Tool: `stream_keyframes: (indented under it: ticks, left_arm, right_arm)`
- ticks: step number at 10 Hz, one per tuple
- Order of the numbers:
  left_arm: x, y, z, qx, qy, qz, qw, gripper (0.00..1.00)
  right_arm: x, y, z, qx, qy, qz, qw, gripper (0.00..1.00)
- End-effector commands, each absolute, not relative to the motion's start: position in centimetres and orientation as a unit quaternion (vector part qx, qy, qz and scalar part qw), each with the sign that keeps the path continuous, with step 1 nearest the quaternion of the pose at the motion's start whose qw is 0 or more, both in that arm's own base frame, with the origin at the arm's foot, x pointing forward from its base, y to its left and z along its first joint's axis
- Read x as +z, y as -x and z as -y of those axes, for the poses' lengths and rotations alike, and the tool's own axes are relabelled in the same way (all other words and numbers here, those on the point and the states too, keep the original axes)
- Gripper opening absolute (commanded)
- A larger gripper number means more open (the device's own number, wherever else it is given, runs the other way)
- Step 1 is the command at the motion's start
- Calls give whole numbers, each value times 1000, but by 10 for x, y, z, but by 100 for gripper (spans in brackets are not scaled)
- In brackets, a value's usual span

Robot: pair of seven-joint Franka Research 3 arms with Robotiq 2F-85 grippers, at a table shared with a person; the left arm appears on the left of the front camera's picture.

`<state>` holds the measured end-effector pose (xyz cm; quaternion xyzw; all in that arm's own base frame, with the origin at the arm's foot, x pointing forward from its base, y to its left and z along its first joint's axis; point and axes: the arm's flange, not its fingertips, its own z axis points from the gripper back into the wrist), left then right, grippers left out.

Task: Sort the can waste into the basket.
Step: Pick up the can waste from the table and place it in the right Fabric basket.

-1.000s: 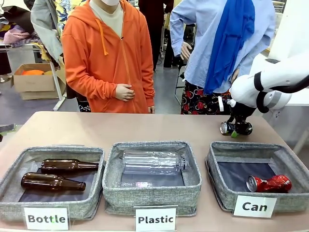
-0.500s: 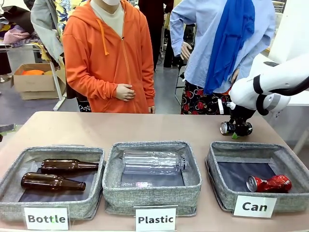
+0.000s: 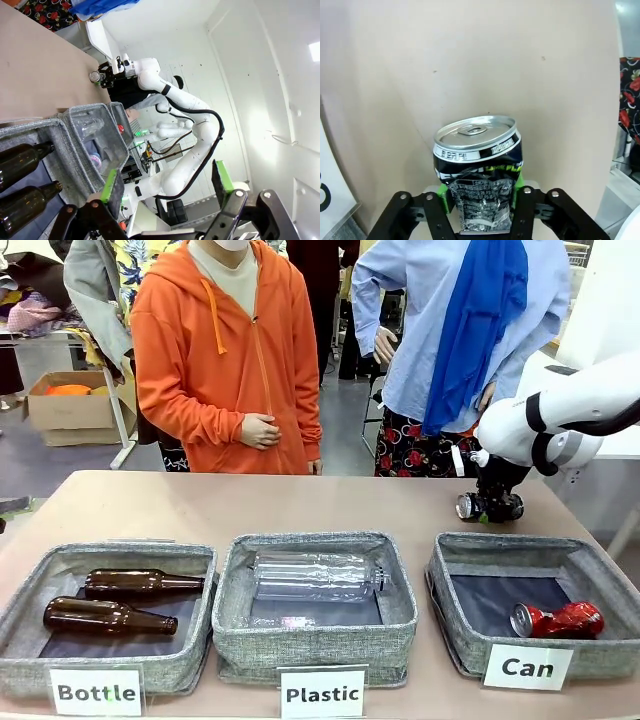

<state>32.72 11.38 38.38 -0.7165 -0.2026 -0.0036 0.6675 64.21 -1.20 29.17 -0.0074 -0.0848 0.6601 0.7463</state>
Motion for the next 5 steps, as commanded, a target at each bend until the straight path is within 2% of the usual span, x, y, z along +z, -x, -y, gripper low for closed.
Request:
stream_keyframes:
  ticks: [1,2,5]
  left_arm:
    - [389,-327,-113,1,719,200,665,92]
    - [389,-327,-113,1,719,200,665,92]
    - [389,-327,-113,1,719,200,665,92]
  right_arm:
    - [292,-642,10,661,8,75,747,4]
    - [292,-641,9,663,5,76,744,0]
    - [300,-638,9,665,8,83,742,0]
